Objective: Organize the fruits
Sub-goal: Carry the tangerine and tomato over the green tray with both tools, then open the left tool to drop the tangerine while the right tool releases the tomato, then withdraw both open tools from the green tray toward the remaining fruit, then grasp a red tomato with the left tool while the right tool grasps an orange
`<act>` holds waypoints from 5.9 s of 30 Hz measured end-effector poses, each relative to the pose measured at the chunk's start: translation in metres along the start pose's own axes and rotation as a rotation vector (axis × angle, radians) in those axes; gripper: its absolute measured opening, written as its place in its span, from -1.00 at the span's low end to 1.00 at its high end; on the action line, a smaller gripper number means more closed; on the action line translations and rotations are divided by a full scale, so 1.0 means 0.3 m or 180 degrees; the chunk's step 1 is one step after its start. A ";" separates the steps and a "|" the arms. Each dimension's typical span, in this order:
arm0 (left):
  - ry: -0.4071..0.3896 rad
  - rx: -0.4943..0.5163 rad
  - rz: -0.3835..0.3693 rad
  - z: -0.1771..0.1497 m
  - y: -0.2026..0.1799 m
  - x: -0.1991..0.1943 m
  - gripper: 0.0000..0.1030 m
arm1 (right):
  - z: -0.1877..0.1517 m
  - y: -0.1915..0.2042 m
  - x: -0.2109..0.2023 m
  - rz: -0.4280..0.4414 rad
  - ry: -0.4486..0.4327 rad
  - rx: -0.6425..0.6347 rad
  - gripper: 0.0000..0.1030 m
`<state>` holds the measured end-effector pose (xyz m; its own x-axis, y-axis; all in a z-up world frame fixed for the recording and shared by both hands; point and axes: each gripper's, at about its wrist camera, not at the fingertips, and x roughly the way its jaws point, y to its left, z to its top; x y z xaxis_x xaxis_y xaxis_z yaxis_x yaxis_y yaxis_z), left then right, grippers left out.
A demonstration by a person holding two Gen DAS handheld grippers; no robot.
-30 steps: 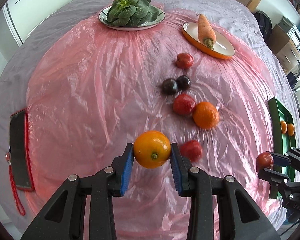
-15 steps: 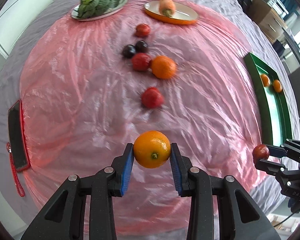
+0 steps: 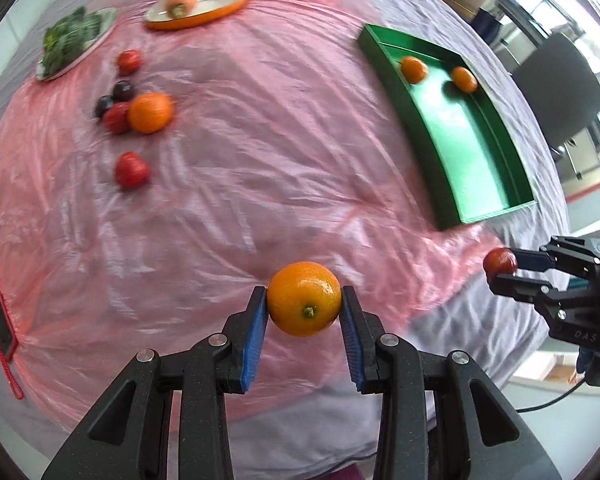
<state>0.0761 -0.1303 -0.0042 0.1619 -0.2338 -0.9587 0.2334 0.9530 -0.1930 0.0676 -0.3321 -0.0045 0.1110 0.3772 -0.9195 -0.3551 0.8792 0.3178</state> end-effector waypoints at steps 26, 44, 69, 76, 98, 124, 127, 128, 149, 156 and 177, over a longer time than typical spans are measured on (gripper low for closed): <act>-0.0271 0.0615 -0.0322 0.353 -0.410 0.063 -0.40 | 0.039 -0.423 -0.198 -0.0508 -0.0661 0.0688 -0.18; -0.0263 0.0672 -0.0112 0.582 -0.507 0.313 -0.40 | 0.289 -0.649 -0.032 -0.0682 -0.0717 0.0683 -0.18; -0.0274 0.0829 0.0059 0.616 -0.543 0.377 -0.38 | 0.300 -0.709 0.024 -0.0870 -0.0768 0.0740 0.27; -0.0362 0.0875 0.0023 0.608 -0.551 0.333 -0.21 | 0.303 -0.681 -0.007 -0.0945 -0.0842 0.0706 0.58; -0.0514 0.0876 -0.0013 0.468 -0.466 0.150 -0.20 | 0.139 -0.544 -0.171 -0.1054 -0.0880 0.0858 0.62; -0.0497 0.0552 0.0132 0.230 -0.153 -0.007 -0.19 | 0.037 -0.185 -0.178 -0.0834 -0.0597 0.0674 0.62; -0.0489 0.0493 0.0166 0.211 -0.103 -0.021 -0.19 | 0.054 -0.137 -0.163 -0.0773 -0.0593 0.0599 0.62; -0.0482 0.0473 0.0181 0.204 -0.085 -0.025 -0.19 | 0.060 -0.122 -0.157 -0.0747 -0.0589 0.0579 0.62; -0.0422 -0.0065 0.0407 0.074 0.265 -0.050 -0.19 | 0.246 0.184 0.016 -0.0316 -0.0421 -0.0083 0.62; -0.0457 -0.0216 0.0433 0.062 0.347 -0.044 -0.19 | 0.330 0.266 0.081 -0.0213 -0.0367 -0.0320 0.62; -0.0794 -0.0226 0.0696 0.105 0.449 0.010 -0.19 | 0.658 0.454 0.297 0.0170 -0.0297 -0.1112 0.62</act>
<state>0.1383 -0.0088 -0.0264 0.4325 -0.0538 -0.9000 0.1012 0.9948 -0.0108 0.2124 -0.1213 0.0026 0.1622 0.4590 -0.8735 -0.6567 0.7109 0.2517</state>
